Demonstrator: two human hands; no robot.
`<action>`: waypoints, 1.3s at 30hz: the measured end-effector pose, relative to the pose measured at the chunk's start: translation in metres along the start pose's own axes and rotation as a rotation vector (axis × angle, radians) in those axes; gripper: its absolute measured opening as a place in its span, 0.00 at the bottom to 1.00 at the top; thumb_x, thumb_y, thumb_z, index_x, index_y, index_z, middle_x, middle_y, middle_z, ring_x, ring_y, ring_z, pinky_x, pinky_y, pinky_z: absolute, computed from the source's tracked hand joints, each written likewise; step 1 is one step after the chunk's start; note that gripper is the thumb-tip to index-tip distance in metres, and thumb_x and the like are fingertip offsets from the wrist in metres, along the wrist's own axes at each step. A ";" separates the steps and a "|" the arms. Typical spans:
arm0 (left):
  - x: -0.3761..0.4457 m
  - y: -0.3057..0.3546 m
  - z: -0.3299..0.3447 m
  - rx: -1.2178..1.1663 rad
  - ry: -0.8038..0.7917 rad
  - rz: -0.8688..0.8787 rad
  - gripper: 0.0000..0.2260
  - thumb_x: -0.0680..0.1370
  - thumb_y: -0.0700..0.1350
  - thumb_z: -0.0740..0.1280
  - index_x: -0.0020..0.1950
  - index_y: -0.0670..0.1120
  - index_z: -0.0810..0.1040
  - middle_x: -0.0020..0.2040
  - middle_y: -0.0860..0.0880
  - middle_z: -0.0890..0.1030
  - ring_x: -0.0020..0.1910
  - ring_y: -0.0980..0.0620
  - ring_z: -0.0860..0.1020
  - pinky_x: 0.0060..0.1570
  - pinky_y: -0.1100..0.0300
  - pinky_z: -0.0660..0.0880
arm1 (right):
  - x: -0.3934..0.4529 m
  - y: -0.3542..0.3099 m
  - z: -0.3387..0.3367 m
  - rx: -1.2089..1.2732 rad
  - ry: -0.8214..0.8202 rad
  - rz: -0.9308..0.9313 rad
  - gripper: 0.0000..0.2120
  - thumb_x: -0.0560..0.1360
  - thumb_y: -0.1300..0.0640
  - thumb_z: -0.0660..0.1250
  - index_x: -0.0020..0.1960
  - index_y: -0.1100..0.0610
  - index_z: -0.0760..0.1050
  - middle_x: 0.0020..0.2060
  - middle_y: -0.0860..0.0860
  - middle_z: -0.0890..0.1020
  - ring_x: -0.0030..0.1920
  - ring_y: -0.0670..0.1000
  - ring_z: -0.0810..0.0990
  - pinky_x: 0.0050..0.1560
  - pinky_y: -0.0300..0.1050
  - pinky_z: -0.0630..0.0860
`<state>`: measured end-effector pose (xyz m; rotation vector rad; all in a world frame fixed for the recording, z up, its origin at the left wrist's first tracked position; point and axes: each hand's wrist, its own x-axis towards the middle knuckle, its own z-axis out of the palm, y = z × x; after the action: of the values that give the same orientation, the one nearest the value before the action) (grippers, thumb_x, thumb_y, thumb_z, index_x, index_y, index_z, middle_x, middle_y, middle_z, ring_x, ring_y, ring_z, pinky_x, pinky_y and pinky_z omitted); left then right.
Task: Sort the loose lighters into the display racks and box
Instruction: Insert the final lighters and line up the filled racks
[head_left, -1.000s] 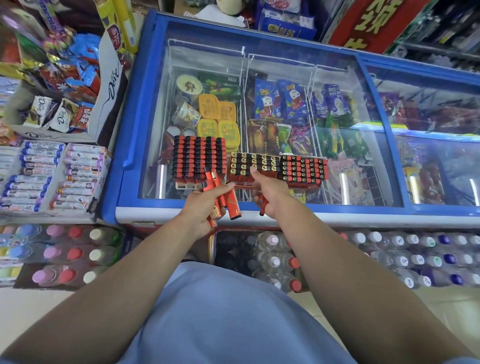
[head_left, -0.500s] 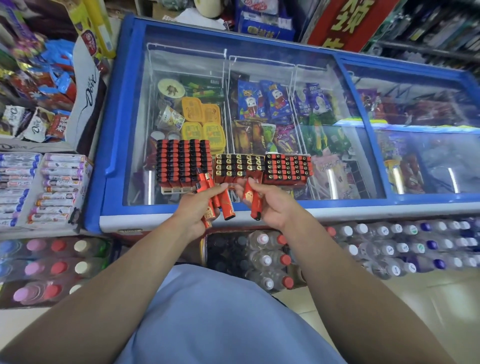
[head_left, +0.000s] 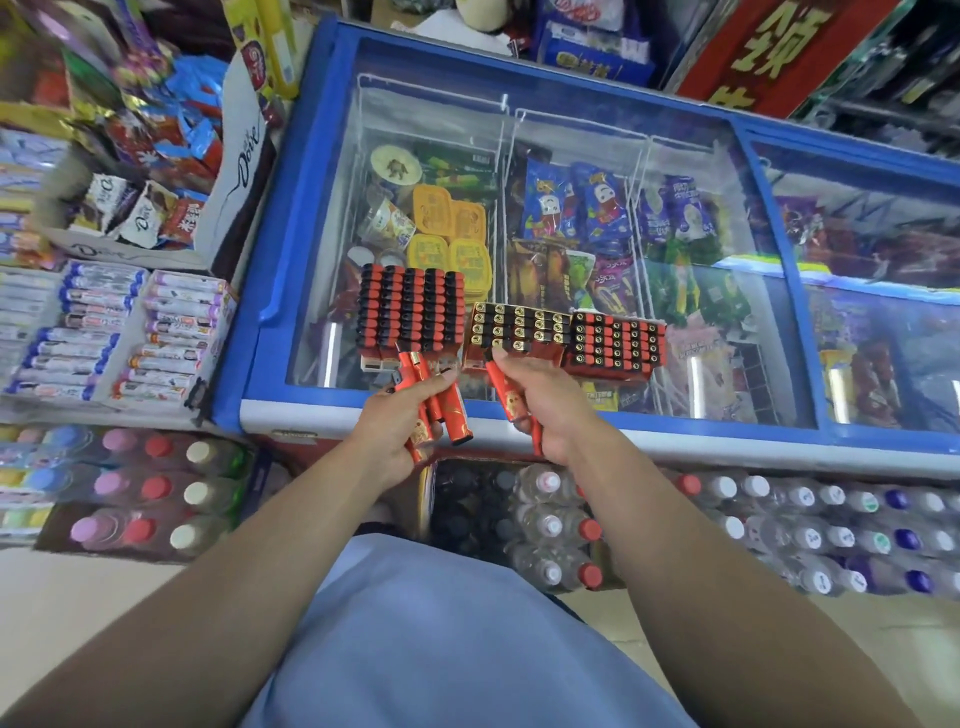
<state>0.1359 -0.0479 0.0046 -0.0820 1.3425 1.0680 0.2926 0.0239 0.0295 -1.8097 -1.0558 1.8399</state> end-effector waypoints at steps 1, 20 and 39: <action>0.000 0.000 -0.004 -0.022 0.014 0.004 0.17 0.72 0.45 0.80 0.58 0.42 0.82 0.36 0.47 0.83 0.25 0.55 0.78 0.23 0.64 0.73 | -0.001 -0.002 0.005 -0.068 0.023 -0.057 0.16 0.77 0.45 0.73 0.52 0.58 0.82 0.26 0.43 0.77 0.25 0.43 0.69 0.24 0.36 0.63; 0.013 0.008 -0.038 -0.067 0.076 -0.058 0.16 0.70 0.48 0.81 0.53 0.44 0.83 0.45 0.45 0.85 0.33 0.52 0.79 0.32 0.59 0.72 | 0.024 -0.018 0.031 -0.617 0.072 -0.430 0.12 0.78 0.56 0.73 0.61 0.53 0.84 0.51 0.49 0.86 0.48 0.45 0.82 0.47 0.30 0.74; 0.026 0.013 -0.052 -0.146 0.105 -0.062 0.18 0.71 0.48 0.80 0.56 0.43 0.82 0.46 0.44 0.84 0.39 0.51 0.78 0.36 0.60 0.74 | 0.033 -0.004 0.042 -1.038 0.319 -0.770 0.08 0.77 0.51 0.73 0.55 0.47 0.85 0.45 0.39 0.76 0.35 0.42 0.74 0.34 0.34 0.68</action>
<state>0.0851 -0.0568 -0.0250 -0.2900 1.3458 1.1203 0.2467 0.0390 0.0053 -1.6095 -2.3652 0.5098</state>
